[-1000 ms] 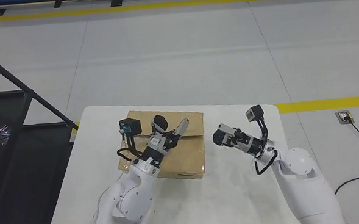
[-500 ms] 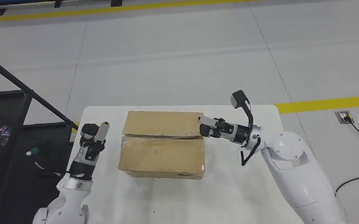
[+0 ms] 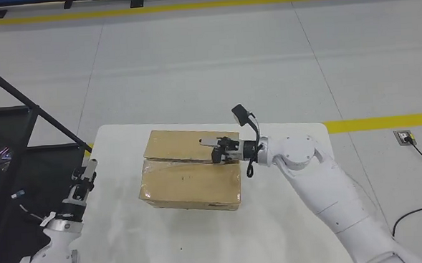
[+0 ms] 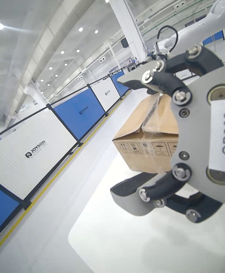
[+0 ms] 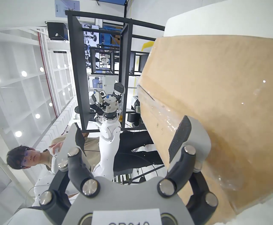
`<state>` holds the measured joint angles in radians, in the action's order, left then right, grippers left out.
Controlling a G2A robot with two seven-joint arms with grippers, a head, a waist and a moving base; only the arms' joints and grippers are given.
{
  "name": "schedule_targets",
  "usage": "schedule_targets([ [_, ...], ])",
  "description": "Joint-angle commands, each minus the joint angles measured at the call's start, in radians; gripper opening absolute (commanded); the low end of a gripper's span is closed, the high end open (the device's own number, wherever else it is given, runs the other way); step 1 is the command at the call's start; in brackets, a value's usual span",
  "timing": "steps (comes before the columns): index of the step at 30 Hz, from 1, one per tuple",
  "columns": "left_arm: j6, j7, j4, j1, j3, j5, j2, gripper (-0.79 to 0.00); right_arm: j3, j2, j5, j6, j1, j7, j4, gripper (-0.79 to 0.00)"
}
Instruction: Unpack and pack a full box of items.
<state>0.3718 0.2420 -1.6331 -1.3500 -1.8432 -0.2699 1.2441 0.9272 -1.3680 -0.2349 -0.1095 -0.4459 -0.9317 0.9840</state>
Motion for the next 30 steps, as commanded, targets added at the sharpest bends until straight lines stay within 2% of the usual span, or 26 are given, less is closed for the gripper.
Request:
schedule_targets([
  [1, -0.01, 0.005, 0.018, 0.012, 0.007, 0.001, -0.001, 0.0, -0.014, -0.007, 0.008, -0.004, 0.01, 0.017, -0.03, 0.0],
  [5, -0.031, 0.017, 0.076, 0.042, 0.04, -0.025, -0.002, 0.0, -0.027, -0.014, 0.022, -0.016, 0.013, 0.035, -0.057, 0.0],
  [12, -0.118, -0.074, 0.201, 0.111, 0.132, -0.073, 0.008, 0.0, -0.016, -0.015, 0.025, -0.039, -0.018, 0.084, -0.028, 0.0],
  [15, -0.124, -0.093, 0.239, 0.123, 0.171, -0.107, 0.012, 0.0, -0.016, -0.016, 0.025, -0.038, -0.028, 0.08, -0.01, 0.0],
  [30, -0.133, -0.193, 0.279, 0.123, 0.294, -0.205, 0.027, 0.0, -0.072, -0.055, -0.007, -0.028, -0.001, 0.078, -0.047, 0.0],
])
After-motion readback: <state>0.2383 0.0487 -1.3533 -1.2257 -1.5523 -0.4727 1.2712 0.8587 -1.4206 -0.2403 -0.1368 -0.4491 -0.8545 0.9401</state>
